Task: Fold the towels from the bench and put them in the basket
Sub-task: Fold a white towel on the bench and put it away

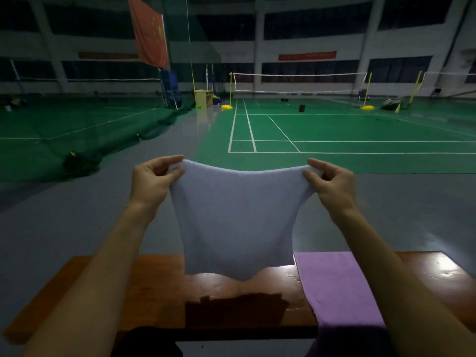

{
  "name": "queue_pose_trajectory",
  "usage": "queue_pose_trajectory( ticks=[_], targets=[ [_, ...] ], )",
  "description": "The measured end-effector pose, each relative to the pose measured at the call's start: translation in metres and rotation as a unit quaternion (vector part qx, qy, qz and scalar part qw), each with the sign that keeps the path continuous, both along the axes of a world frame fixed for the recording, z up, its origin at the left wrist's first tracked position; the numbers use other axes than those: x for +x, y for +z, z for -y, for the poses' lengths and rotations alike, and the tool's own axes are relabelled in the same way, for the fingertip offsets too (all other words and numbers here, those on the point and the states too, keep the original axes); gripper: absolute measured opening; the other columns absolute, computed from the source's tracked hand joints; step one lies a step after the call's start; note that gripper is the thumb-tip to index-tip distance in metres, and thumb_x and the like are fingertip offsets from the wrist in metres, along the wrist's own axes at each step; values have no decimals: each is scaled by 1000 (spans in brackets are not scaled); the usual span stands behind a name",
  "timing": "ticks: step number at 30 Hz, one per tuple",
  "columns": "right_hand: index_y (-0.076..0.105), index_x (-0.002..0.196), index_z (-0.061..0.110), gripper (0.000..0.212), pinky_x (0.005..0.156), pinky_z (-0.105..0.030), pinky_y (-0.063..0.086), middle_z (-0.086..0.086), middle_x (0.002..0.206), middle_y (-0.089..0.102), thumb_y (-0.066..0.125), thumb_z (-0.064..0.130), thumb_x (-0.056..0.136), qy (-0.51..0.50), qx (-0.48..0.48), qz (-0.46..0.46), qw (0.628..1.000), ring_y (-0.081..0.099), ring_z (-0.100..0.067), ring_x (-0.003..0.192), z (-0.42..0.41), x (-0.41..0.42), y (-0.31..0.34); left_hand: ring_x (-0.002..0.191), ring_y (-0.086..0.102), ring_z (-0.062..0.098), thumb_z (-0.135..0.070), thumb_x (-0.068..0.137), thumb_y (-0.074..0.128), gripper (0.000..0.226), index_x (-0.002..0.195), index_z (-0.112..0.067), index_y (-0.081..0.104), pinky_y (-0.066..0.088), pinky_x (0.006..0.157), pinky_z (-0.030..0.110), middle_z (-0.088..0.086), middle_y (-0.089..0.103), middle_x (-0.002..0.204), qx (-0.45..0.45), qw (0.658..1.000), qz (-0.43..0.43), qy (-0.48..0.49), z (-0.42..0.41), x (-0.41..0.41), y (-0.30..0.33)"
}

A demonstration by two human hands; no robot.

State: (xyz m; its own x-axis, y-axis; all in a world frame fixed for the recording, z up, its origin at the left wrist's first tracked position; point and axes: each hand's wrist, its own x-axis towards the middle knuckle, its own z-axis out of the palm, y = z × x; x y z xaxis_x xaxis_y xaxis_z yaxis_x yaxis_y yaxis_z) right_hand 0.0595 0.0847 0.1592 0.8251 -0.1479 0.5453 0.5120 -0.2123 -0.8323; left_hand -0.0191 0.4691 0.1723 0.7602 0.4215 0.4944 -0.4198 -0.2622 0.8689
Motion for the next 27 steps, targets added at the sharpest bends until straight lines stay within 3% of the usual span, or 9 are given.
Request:
queue_pose_trajectory(
  ticks=[3, 5, 10, 14, 16, 19, 23, 25, 27],
  targets=[
    [68, 135, 5, 51, 91, -21, 57, -3, 123, 71, 85, 14, 87, -12, -57, 5, 998, 69, -15, 102, 3, 0, -4, 106, 75, 16, -9, 87, 83, 33, 118, -17, 78, 59, 97, 37, 2, 79, 113, -13, 1000, -22, -5, -7, -2, -4],
    [70, 131, 5, 51, 92, -29, 58, -4, 119, 73, 88, 16, 84, -45, -139, 28, 989, 69, -16, 101, 3, 0, -8, 102, 76, 12, -14, 84, 87, 34, 116, -16, 78, 60, 93, 33, 0, 79, 109, 8, 999, -29, 19, -9, -5, -5],
    [79, 99, 10, 22, 74, -29, 45, -10, 94, 74, 86, 26, 86, -131, -264, 72, 953, 62, -20, 80, 0, -5, -17, 86, 75, 11, -20, 82, 90, 25, 105, -15, 82, 62, 85, 32, -1, 78, 93, 106, 985, -8, 135, -5, -7, -6],
    [66, 90, 19, 22, 74, -35, 52, -8, 101, 60, 77, 38, 93, -63, -217, 2, 974, 61, -25, 87, 4, -14, -24, 87, 68, 20, -26, 91, 82, 15, 100, -15, 79, 57, 79, 35, 6, 71, 100, 135, 976, -8, 168, -3, -14, -9],
    [67, 96, 13, 26, 73, -34, 55, -9, 100, 66, 70, 39, 98, 7, -162, -59, 985, 65, -25, 90, 6, -29, -22, 87, 67, 18, -29, 97, 74, 17, 102, -13, 74, 54, 75, 32, 4, 73, 96, 87, 989, -30, 115, 4, -27, -11],
    [66, 104, 9, 27, 73, -43, 63, -12, 101, 69, 67, 36, 100, 68, -111, -117, 985, 69, -30, 94, 11, -59, -22, 78, 67, 13, -29, 99, 72, 15, 97, -15, 73, 53, 67, 32, 2, 76, 87, 66, 994, -48, 69, 17, -53, -18],
    [71, 97, 10, 26, 61, -26, 59, -12, 92, 71, 74, 36, 94, 90, -121, -114, 982, 72, -22, 83, 24, -95, -16, 71, 66, 10, -28, 97, 74, 17, 91, -12, 74, 52, 59, 23, 1, 77, 80, 40, 996, -31, 67, 25, -88, -21],
    [74, 90, 9, 23, 55, -15, 50, -7, 82, 71, 78, 32, 91, 76, -139, -88, 983, 68, -5, 70, 32, -108, -9, 68, 65, 11, -32, 96, 74, 21, 90, -12, 74, 52, 60, 29, 2, 76, 78, 22, 997, -21, 71, 24, -97, -17],
    [74, 87, 7, 22, 51, -12, 47, -6, 79, 71, 79, 28, 90, 76, -138, -76, 985, 65, 0, 63, 37, -110, -5, 65, 64, 11, -33, 96, 74, 23, 88, -12, 73, 51, 60, 32, 2, 75, 76, 13, 997, -15, 70, 21, -99, -16]
  ],
)
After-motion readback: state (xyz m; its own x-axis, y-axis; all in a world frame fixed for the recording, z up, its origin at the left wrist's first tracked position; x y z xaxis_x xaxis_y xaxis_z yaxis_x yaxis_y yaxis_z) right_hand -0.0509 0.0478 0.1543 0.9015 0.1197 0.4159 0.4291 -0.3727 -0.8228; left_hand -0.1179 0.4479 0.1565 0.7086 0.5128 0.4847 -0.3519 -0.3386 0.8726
